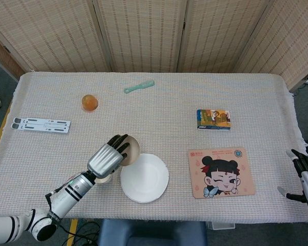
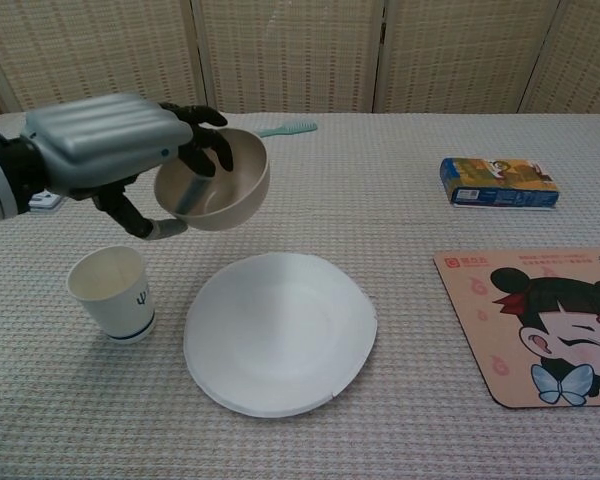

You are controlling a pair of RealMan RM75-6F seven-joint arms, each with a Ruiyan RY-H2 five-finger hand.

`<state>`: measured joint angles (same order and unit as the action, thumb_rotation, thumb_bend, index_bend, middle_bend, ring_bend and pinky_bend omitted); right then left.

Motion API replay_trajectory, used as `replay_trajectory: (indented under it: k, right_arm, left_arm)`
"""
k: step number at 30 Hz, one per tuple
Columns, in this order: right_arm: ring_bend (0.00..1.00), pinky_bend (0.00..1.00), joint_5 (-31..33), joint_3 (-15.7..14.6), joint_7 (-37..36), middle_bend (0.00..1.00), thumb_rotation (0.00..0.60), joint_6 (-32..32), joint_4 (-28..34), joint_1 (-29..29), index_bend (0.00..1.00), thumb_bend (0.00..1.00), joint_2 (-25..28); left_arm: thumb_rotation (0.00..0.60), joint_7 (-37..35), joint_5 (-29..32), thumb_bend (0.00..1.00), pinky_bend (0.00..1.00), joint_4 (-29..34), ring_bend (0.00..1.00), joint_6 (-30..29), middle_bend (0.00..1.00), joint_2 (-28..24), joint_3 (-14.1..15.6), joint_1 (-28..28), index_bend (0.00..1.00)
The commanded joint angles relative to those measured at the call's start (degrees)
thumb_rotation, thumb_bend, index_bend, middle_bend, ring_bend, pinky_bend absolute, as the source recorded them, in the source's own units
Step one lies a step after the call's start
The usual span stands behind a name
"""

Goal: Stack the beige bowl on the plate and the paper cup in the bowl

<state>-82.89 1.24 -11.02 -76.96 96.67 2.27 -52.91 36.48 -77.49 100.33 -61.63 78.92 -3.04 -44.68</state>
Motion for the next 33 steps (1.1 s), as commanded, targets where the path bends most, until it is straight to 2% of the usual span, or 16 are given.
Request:
replay_trajectory:
  k: [1,7,20,33]
  right_arm:
    - [0.00,0.00,-1.18,-0.38,-1.44,0.00,0.600,-0.78,-0.24,-0.29,0.00,0.19,0.44]
    - [0.00,0.00,-2.81,-0.84,-3.82,0.00,0.600,-2.23,-0.74,-0.82,0.00,0.19,0.95]
    - [0.00,0.00,-5.12,-1.62,-7.54,0.00,0.600,-4.72,-1.80,-1.75,0.00,0.19,1.81]
    - [0.00,0.00,-7.06,-2.29,-9.22,0.00,0.600,-6.22,-2.36,-2.08,0.00,0.19,2.15]
  left_arm:
    - [0.600,5.14,1.65,0.38,0.17,4.18,0.03,-0.60,0.26,0.23,0.47,0.59,0.66]
    - [0.600,10.42,3.78,0.38,0.17,6.51,0.03,-0.53,0.27,2.80,1.16,0.79,0.66]
    - [0.600,13.44,7.59,0.38,0.17,3.29,0.03,1.46,0.27,7.86,1.14,-0.29,0.66]
    - [0.600,17.17,9.72,0.38,0.17,2.60,0.03,1.11,0.27,10.49,2.88,-0.13,0.66]
